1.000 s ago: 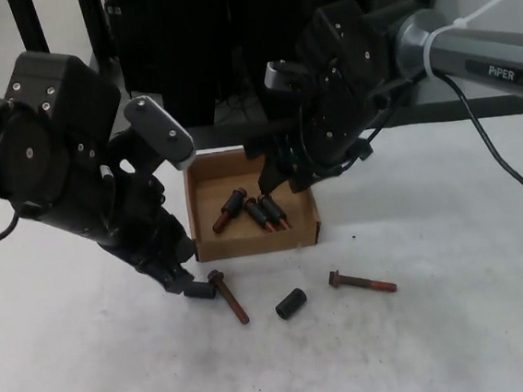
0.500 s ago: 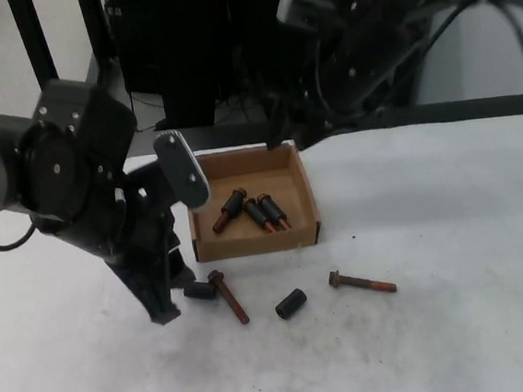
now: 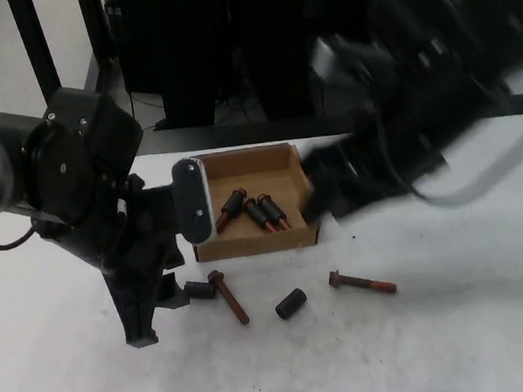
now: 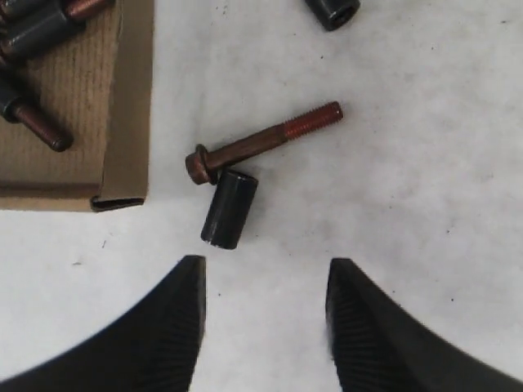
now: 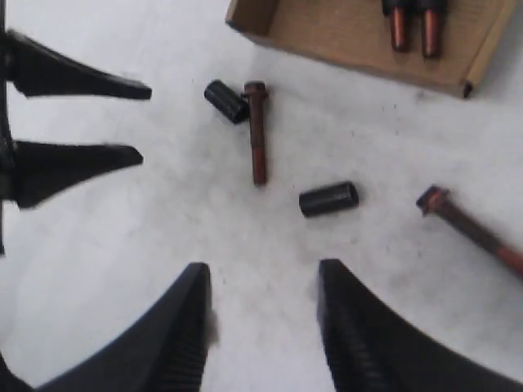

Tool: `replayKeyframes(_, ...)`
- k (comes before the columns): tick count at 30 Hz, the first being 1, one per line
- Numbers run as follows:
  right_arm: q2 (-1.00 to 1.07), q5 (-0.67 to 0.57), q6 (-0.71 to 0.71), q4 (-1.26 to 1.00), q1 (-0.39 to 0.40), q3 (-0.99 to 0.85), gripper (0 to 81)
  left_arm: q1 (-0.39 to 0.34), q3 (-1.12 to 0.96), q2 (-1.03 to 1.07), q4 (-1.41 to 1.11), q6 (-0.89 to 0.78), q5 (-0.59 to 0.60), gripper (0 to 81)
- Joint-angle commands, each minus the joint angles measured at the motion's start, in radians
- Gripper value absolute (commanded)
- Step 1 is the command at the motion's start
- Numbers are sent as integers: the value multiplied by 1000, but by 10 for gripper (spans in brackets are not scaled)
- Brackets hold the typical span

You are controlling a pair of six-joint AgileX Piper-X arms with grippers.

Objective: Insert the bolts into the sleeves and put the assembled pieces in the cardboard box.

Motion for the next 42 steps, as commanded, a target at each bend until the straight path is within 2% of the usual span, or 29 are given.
replayKeyframes(1,-81,-19,-8,-66,1,128,400,-3,-12,14,-23,42,1,436)
replayKeyframes(7,-133,-19,-16,-126,1,250,400,-9,-46,89,-13,70,-54,432)
replayKeyframes(11,-127,-4,-58,-144,-2,251,402,-14,-98,133,-10,89,-54,407)
replayKeyframes(18,-119,111,-213,-186,-7,251,492,-14,-180,193,12,89,-54,405)
replayKeyframes(26,-32,117,-279,-178,-50,249,494,-6,-182,202,87,114,-30,405)
replayKeyframes(33,88,117,-420,-17,-69,172,494,10,-182,212,81,113,0,405)
replayKeyframes(42,156,123,-536,39,-72,29,469,15,-182,270,80,121,-27,405)
